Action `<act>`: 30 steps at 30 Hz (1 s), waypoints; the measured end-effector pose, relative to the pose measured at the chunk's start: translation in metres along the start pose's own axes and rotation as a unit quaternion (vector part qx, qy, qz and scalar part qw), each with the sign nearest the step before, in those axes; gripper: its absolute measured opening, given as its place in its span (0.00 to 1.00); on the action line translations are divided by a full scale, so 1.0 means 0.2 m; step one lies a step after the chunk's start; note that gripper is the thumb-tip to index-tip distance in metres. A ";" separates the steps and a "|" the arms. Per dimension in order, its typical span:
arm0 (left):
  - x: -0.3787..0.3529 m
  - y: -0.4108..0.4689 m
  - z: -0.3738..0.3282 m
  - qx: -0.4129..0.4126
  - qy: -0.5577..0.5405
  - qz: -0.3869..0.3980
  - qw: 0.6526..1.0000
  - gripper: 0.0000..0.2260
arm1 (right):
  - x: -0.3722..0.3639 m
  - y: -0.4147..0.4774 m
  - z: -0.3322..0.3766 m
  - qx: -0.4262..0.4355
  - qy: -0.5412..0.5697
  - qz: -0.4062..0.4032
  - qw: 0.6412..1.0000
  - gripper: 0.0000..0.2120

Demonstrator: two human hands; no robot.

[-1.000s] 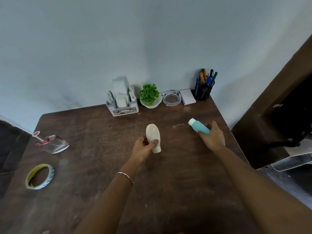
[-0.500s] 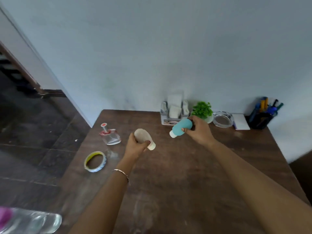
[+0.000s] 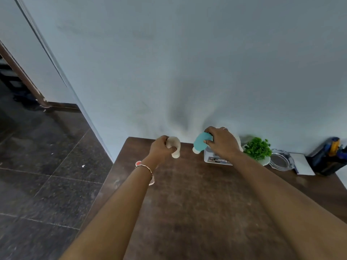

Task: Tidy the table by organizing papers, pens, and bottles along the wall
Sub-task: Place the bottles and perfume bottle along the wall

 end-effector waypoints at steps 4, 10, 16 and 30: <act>-0.04 0.18 0.02 -0.008 0.014 0.016 1.000 0.21 | -0.08 0.11 0.03 0.021 -0.082 0.004 0.996 0.14; -0.18 0.35 0.09 0.006 0.010 0.039 0.999 0.20 | -0.22 0.21 0.01 0.052 -0.137 0.007 0.989 0.14; -0.26 0.43 0.14 0.016 0.012 0.034 0.999 0.20 | -0.32 0.24 -0.01 0.063 -0.163 0.019 0.984 0.13; -0.33 0.49 0.14 -0.007 0.009 0.038 0.999 0.20 | -0.39 0.25 -0.10 0.042 -0.168 0.019 0.985 0.17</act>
Point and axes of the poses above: each hand's wrist, its own y-axis towards the middle knuckle, its own x-axis out of the back of the hand, z = x × y, the point moved 8 cm from there along y, towards the middle knuckle, and after that the axes turned 3 degrees about -y, right-handed, at the moved point
